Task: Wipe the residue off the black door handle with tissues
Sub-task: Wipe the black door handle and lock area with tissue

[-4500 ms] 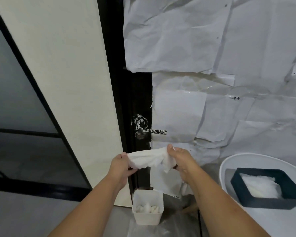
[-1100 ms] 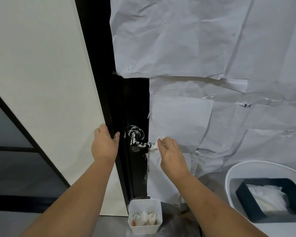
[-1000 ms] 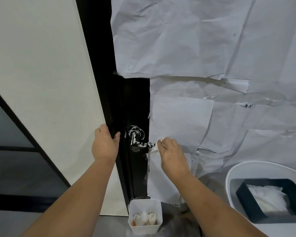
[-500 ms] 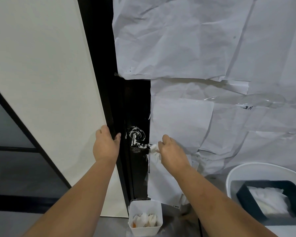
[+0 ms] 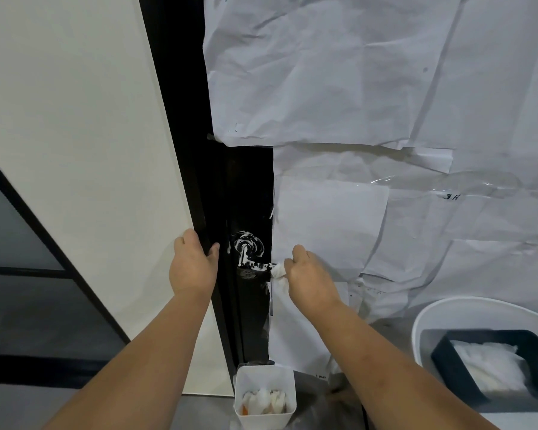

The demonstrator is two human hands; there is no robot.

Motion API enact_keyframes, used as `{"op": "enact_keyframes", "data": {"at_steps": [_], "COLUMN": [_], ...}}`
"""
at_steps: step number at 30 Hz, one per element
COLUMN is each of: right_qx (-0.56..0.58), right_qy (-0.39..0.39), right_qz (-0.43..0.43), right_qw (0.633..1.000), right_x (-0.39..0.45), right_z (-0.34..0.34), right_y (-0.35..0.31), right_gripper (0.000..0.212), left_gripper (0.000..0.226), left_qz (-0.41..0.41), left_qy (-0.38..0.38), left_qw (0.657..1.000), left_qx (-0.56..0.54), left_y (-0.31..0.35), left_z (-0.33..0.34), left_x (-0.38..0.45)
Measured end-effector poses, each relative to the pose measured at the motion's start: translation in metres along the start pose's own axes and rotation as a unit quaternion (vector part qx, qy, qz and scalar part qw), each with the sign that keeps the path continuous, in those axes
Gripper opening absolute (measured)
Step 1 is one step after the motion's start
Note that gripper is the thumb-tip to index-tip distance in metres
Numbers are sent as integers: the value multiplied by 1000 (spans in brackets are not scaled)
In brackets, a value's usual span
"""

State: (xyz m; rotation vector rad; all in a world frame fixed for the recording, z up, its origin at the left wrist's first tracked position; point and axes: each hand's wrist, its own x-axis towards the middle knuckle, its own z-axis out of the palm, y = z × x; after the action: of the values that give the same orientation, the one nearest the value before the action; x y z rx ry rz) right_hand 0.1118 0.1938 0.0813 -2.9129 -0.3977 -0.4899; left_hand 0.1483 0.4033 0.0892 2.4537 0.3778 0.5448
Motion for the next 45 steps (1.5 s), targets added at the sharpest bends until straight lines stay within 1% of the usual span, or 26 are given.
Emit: {"op": "enact_keyframes", "data": {"at_steps": [2,5,6,8,10,12,14,16,18,23,29,33,34,38,42,45], "right_qx": [3,17,23,39,48,35,14,12,19,19,29,63,60,32,24,35], "right_qy": [5,-9,-7,-5,25,27,10,-9,-10,1,-24,1,4,-28,-48,-38], "right_qz": [-4,-9,-6,3,-1,-9,-17,-18,-20,-19,-44,-37,-34,-43,-40,-32], "right_qw": [1000,1000,1000,999,999,999,1000,1000,1000,1000,998,997,998,998,998,998], "right_x": [-2,2,5,5,3,-1,-1,3,7,5,11,10,9,10,15,15], "right_z": [2,0,-2,-5,-3,2,7,6,2,2,-2,-3,-2,3,-3,-2], "right_y": [-1,1,2,0,0,-1,-3,-4,-4,-7,-11,-12,-12,-15,-17,-17], "right_gripper": [35,26,27,35,38,37,32,27,24,24,22,17,18,27,23,25], "left_gripper": [34,34,34,34,34,34,33,33,34,33,33,33,33,34,33,33], "left_qz": [-1,-5,-6,-6,-4,-2,-3,-2,0,2,4,3,3,6,9,15], "left_qy": [0,2,2,2,2,3,5,5,4,3,1,0,1,4,6,5], "left_qw": [1000,1000,1000,1000,1000,1000,1000,1000,1000,1000,1000,1000,1000,1000,1000,1000], "left_qx": [-1,-1,1,3,1,1,1,1,1,-1,-5,-3,-3,-3,-6,-7], "left_y": [0,0,0,0,0,-1,-1,0,0,-1,-2,-2,-2,-2,-4,-3], "left_z": [0,1,1,2,2,2,2,2,1,1,1,1,2,2,3,3], "left_x": [0,0,0,0,0,0,0,-1,-1,0,0,0,0,0,0,0]}}
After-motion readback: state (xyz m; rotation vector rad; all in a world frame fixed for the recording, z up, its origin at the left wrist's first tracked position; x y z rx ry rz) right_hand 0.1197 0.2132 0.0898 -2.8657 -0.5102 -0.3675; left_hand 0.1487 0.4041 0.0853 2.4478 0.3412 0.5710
